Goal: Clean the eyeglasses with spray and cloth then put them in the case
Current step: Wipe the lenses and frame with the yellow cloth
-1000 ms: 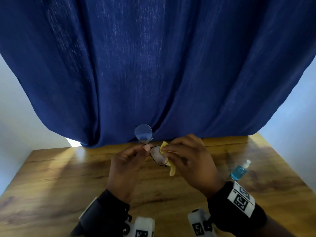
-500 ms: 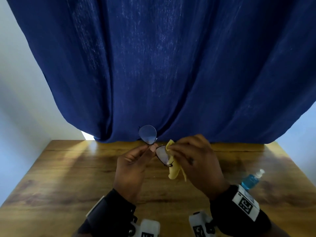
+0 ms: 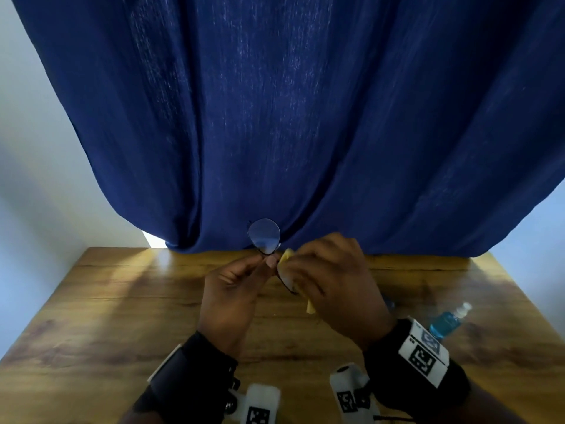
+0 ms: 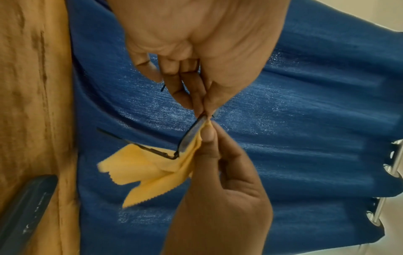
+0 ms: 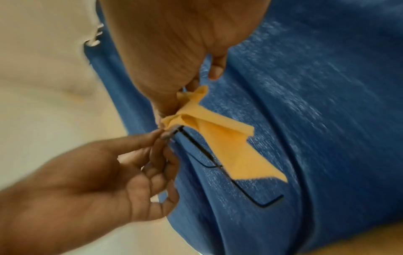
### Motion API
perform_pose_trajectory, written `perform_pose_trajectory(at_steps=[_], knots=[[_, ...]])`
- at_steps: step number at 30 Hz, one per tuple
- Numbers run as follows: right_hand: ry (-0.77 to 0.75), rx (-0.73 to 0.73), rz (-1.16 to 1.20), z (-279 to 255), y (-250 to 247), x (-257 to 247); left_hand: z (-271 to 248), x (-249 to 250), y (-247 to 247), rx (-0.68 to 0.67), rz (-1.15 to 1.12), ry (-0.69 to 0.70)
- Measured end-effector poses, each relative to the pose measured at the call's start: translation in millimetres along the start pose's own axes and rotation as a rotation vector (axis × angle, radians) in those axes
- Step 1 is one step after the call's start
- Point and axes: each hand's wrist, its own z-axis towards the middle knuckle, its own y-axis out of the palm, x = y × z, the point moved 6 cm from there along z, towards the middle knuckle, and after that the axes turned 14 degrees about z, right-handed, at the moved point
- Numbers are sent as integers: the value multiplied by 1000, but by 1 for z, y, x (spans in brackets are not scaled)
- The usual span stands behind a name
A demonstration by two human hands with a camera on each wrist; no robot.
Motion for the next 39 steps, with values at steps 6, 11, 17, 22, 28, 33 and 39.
perform_pose_trajectory(at_steps=[6, 11, 17, 22, 28, 33, 39], knots=[[39, 55, 22, 0, -7, 3, 1, 3, 1, -3, -9, -18], [37, 52, 13, -10, -13, 9, -1, 9, -1, 11, -9, -25], [0, 44, 81, -9, -6, -11, -8, 9, 4, 4, 11, -39], [90, 132, 42, -22, -25, 9, -12, 11, -3, 39, 29, -15], [-20, 48, 63, -14, 1, -23, -16, 14, -5, 39, 22, 17], [95, 84, 45, -15, -12, 1, -12, 10, -24, 77, 35, -15], [-26, 23, 86, -6, 7, -25, -14, 9, -19, 57, 41, 26]])
